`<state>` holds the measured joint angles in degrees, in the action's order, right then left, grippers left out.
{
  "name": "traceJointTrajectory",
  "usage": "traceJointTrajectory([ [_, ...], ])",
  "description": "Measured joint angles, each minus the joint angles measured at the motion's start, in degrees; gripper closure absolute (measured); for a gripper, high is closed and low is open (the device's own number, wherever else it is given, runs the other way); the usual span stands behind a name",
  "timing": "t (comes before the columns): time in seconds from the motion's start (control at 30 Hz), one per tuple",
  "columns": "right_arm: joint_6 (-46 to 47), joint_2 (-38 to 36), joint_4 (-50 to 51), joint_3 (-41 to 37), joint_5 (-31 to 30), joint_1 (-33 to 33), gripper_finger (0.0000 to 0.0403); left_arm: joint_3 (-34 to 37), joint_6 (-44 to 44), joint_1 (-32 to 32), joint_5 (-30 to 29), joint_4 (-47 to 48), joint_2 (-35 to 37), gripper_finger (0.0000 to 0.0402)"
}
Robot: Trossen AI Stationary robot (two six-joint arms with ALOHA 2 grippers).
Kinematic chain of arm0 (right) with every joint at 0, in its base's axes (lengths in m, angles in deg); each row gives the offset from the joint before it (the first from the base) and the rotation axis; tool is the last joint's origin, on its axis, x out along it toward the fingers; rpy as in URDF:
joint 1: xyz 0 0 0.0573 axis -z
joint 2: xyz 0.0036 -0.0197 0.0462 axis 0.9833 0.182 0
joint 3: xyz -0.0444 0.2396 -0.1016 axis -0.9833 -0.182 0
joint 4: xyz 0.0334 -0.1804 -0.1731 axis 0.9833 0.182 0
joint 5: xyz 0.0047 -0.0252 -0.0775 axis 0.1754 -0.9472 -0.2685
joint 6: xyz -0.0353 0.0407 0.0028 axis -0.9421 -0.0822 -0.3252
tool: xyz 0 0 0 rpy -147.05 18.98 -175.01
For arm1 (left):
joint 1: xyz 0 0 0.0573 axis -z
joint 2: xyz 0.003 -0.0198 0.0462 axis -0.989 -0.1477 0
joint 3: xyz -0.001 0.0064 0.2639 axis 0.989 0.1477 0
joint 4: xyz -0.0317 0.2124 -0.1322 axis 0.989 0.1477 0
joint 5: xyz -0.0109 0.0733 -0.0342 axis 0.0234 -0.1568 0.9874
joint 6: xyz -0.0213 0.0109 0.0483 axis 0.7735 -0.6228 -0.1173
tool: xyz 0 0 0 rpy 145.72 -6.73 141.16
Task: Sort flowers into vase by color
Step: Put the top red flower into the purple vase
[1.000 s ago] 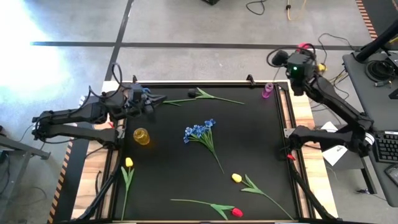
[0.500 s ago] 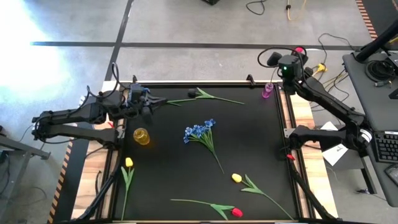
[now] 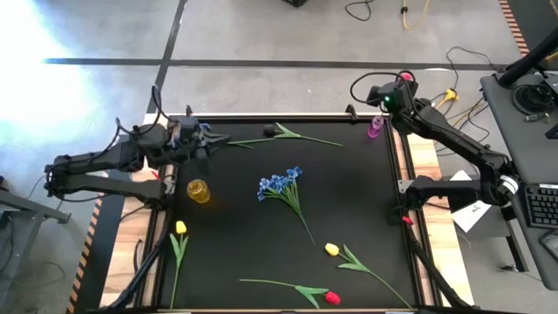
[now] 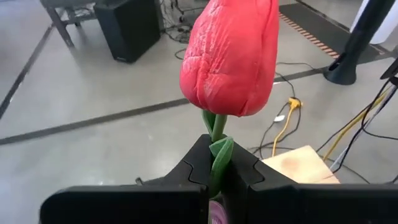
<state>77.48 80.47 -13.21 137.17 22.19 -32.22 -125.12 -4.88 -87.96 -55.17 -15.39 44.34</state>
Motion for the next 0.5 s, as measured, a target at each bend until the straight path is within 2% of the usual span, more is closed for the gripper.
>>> traceJointTrajectory([
  [0.23, 1.1, 0.9, 3.3, 0.0, 1.2, 0.0, 0.0383, -4.8, -3.3, 0.0, -0.1, 6.5, 0.0, 0.0402],
  [0.33, 1.2, 1.2, 5.1, 0.1, 1.9, 0.0, 0.0353, -5.4, -3.7, 0.0, -0.1, 6.9, 0.0, 0.0402],
  [0.5, 2.2, 1.3, 5.9, 0.0, 4.5, 0.0, 0.0282, -5.4, -3.2, 0.0, -0.2, 8.5, 0.0, 0.0402],
])
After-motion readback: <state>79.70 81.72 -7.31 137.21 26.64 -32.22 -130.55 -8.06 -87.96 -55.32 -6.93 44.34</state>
